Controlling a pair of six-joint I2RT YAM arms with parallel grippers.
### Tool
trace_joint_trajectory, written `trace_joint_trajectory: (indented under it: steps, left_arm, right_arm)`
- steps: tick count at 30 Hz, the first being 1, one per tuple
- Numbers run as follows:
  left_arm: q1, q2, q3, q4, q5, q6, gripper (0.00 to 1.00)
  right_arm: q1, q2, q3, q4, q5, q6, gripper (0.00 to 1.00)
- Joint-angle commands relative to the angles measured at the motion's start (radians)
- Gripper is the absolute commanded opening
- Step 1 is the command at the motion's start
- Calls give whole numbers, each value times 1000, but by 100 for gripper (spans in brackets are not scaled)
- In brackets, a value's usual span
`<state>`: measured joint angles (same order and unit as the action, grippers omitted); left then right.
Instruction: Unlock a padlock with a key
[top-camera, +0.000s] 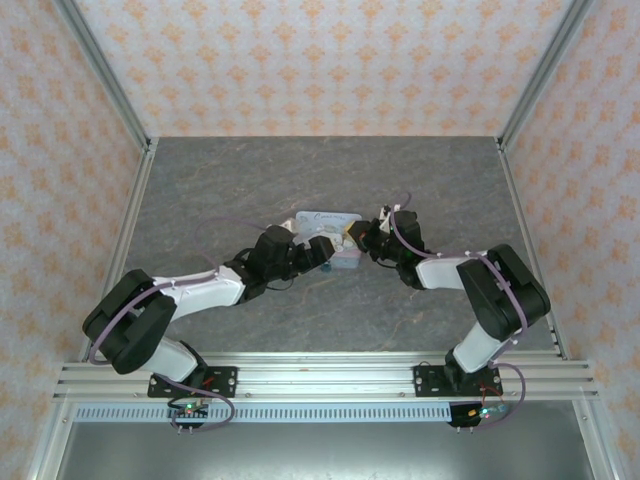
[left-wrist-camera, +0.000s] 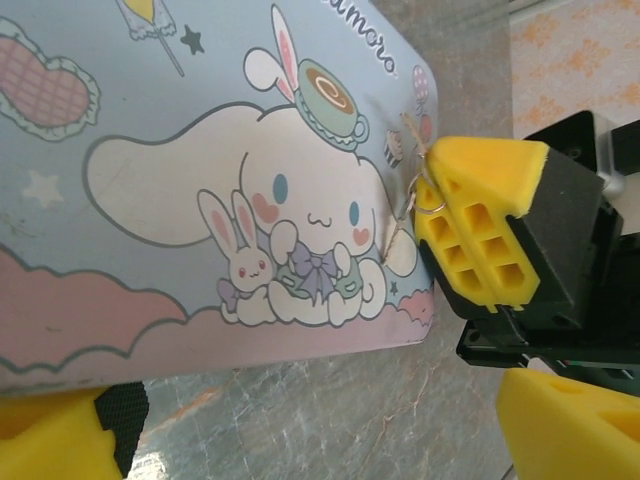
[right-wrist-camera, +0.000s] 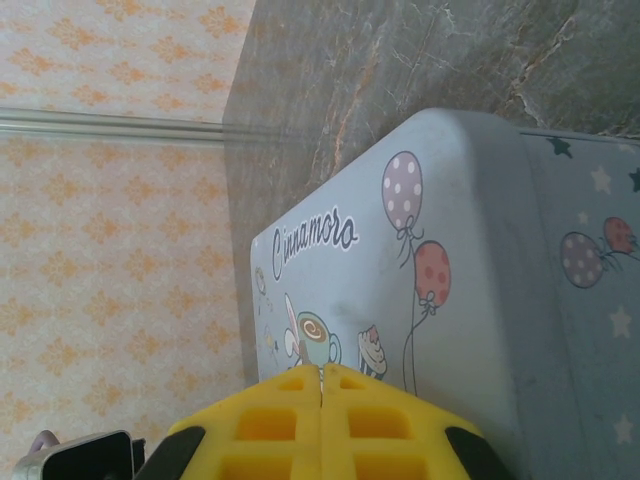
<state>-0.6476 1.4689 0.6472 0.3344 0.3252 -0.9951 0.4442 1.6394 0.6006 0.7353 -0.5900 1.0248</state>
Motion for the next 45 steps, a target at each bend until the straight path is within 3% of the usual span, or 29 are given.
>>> trace_joint_trajectory:
  steps: [1,4,7,13,24,45]
  left_arm:
    - [7,-19,26,-3,38,80,91]
    - [5,-72,6,-58,69,147,91]
    - [1,-130,-4,-163,56,232,100]
    - [-6,-161,-3,-285,23,385,100]
    - [-65,4,23,-180,43,545,96]
    - [-82,301,98,74,-91,626,88]
  right_arm:
    - [-4,-9,18,59,8,12,0]
    - [-4,-81,6,27,13,2,0]
    - [-4,-162,1,-41,22,-20,0]
    - [-1,-229,-12,-95,32,-26,0]
    - [17,-126,2,-32,48,4,0]
    - [6,11,33,-2,52,18,0]
